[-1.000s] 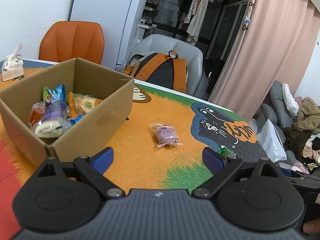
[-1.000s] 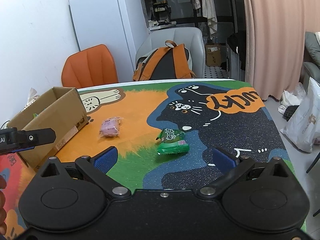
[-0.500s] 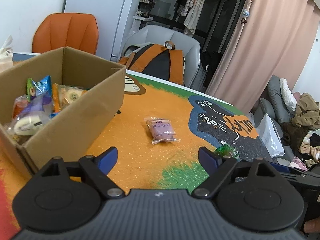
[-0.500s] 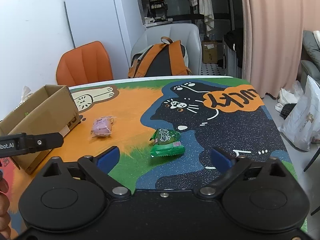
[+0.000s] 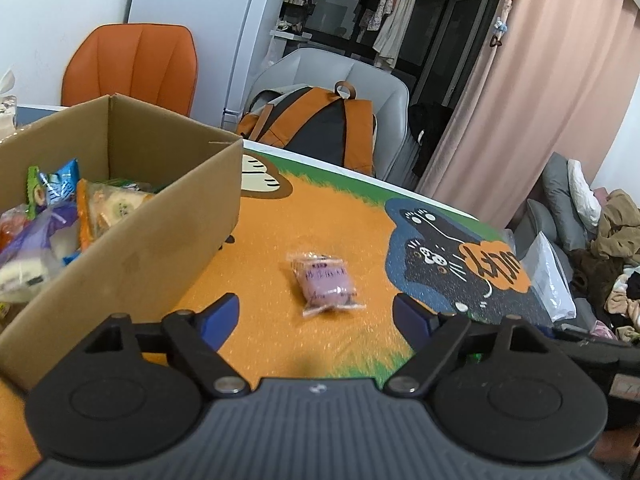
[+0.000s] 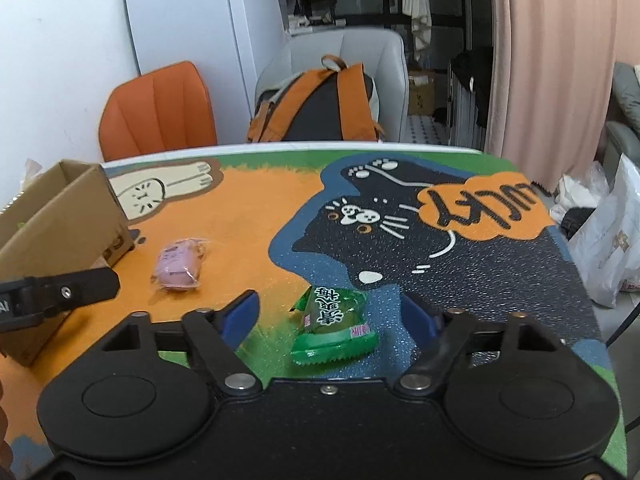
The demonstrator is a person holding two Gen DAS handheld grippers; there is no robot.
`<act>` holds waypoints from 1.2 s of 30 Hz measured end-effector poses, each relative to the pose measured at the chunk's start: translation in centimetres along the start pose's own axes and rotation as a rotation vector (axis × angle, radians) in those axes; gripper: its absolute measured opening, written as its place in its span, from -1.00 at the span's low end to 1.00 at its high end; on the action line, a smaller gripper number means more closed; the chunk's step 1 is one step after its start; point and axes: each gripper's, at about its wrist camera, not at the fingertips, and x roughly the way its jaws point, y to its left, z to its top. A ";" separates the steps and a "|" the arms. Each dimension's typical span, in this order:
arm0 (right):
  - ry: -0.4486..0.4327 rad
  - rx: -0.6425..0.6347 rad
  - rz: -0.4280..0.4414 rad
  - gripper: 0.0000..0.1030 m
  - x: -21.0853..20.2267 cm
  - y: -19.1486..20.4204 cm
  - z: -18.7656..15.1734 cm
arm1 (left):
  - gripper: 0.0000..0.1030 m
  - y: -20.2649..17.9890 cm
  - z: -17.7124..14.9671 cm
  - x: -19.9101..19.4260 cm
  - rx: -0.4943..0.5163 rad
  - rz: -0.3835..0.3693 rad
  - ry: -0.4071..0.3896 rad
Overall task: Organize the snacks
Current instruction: 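Grasp the green candy with the right gripper while the left grasps the pink packet, then carry the green candy and pink packet over the box with both grippers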
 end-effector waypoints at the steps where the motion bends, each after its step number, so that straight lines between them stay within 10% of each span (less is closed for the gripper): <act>1: 0.011 -0.002 -0.003 0.25 0.4 0.0 0.0 | 0.61 0.0 0.2 0.2 0.000 0.001 0.001; 4: 0.034 -0.006 -0.005 -0.19 1.3 -0.2 -0.3 | 0.61 -0.3 0.6 1.1 0.012 0.010 0.004; 20: -0.034 0.092 0.012 -0.28 0.7 -2.3 -0.5 | 0.61 -1.5 1.0 6.4 0.030 0.073 0.031; 26: -0.023 0.090 0.021 -0.28 0.9 -2.2 -0.5 | 0.40 -2.0 0.2 7.6 0.056 0.093 0.041; 31: -0.016 0.102 0.023 -0.28 1.1 -2.3 -0.6 | -0.32 -1.9 0.4 7.5 0.069 0.099 0.051; 36: -0.024 0.099 0.046 -0.28 0.7 -1.6 -0.5 | -0.35 -1.8 0.4 6.4 0.072 0.065 0.054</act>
